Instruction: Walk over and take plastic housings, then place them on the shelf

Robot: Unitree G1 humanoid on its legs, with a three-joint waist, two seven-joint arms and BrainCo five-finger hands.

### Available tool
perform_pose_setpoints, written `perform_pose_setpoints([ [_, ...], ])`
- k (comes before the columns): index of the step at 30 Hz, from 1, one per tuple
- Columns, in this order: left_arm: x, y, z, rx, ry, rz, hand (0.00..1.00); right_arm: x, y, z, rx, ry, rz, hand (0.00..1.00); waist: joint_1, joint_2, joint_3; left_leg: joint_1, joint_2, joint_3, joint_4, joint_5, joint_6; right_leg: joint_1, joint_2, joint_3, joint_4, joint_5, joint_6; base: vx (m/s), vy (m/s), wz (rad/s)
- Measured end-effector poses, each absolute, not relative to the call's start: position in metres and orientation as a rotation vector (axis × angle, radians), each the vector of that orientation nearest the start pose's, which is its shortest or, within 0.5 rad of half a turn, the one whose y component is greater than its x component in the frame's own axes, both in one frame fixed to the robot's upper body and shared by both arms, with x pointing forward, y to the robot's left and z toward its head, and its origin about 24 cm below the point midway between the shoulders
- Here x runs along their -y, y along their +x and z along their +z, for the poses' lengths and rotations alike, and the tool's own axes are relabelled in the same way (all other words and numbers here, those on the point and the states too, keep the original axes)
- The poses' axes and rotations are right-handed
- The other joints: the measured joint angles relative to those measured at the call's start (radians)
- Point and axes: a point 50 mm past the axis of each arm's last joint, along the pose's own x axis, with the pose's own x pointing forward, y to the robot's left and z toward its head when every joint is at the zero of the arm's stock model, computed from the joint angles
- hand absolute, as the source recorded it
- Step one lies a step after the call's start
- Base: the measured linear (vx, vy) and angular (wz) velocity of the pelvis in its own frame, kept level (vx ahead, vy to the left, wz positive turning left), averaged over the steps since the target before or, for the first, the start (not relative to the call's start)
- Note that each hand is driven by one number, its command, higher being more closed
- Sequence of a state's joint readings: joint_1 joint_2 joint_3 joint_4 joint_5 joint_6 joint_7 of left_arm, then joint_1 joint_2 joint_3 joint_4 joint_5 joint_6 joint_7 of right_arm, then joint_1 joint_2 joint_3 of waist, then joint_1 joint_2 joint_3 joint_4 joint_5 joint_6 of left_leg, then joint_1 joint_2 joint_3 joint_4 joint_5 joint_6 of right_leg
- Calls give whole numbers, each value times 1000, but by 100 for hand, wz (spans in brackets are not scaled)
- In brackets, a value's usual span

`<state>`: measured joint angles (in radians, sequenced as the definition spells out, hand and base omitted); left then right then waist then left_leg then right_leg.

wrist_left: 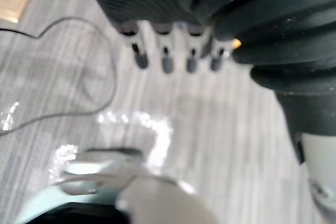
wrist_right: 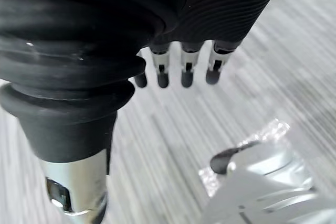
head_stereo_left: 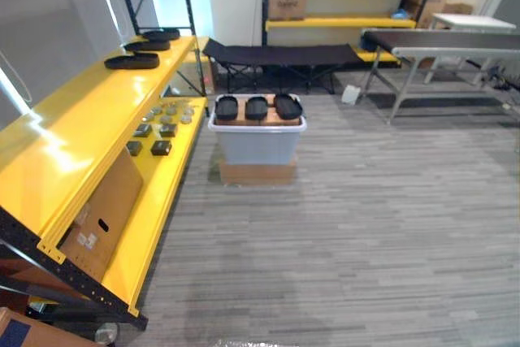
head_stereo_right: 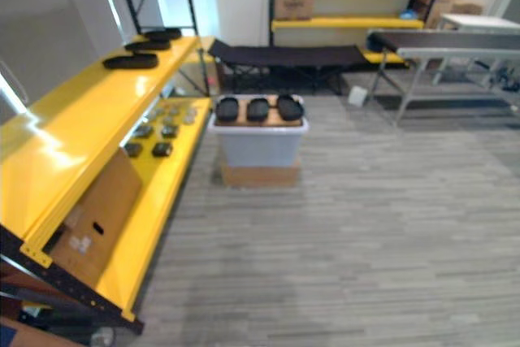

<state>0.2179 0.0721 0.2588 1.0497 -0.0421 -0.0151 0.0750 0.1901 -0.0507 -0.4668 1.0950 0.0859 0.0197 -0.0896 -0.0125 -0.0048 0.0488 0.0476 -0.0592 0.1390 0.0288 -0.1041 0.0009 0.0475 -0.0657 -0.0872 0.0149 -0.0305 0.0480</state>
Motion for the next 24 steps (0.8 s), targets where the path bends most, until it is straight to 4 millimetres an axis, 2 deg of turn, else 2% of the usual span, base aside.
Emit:
perform_pose_setpoints([
  [3, -215, 36, -168, -1225, -66, 432, 0, 224, 20, -170, -1259, 248, -667, 0, -1, 2, -1, 53, 0, 7, -63, 29, 2, 31, 0, -21, -18, 9, 8, 177, 18, 6],
  [5, -214, 40, -168, -1222, -70, 425, 0, 224, 28, -170, -1242, 264, -673, 0, -1, 4, 11, 76, -1, 7, -92, 46, 22, 48, 4, -24, -33, 15, 15, 263, 19, 3],
  [8, -214, 52, -167, -1195, -69, 418, 0, 220, 46, -169, -1205, 280, -651, 0, -2, 0, 39, 100, -3, 8, -93, 46, 22, 79, 3, -25, -47, 16, 15, 140, 2, 0],
  [12, -214, 57, -167, -1181, -70, 414, 0, 216, 60, -168, -1177, 292, -632, 0, -1, -8, 51, 120, -2, 9, -99, 39, 11, 95, 3, -25, -52, 17, 18, 60, -15, -1],
  [24, -212, 56, -167, -1182, -99, 424, 0, 209, 61, -170, -1182, 306, -620, 0, -1, -9, 52, 129, -4, 9, -107, 35, 7, 100, 1, -25, -56, 15, 26, -72, -33, -1],
])
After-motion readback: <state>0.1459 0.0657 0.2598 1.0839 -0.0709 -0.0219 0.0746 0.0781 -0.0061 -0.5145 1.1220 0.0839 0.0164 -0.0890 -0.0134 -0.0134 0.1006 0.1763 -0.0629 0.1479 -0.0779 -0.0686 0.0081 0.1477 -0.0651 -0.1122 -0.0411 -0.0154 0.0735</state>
